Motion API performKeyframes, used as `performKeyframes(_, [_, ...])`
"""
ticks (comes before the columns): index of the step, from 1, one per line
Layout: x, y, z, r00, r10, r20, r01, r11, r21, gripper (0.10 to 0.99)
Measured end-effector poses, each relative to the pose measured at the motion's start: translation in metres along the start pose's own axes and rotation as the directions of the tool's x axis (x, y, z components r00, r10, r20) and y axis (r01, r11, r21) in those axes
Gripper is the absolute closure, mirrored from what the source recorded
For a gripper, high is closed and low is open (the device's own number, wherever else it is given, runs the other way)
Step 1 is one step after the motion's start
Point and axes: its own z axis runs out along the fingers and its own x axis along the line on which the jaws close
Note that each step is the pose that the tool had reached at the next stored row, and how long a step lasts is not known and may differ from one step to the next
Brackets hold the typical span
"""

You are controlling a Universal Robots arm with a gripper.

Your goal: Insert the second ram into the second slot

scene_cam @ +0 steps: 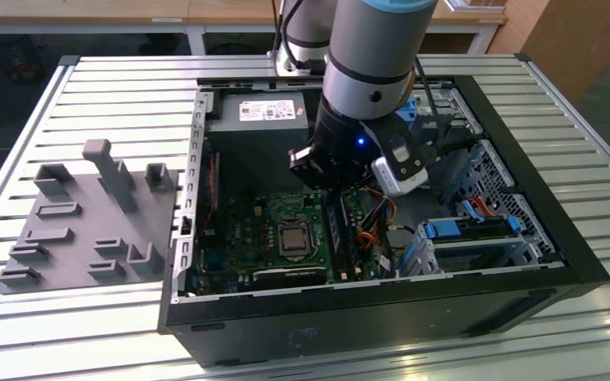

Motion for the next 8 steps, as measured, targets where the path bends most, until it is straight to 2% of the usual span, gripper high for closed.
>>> performKeyframes(8, [-0.0007,-0.0002,0.0053,1.0000,0.000,0.0000,0.000,1.0000,0.000,0.953])
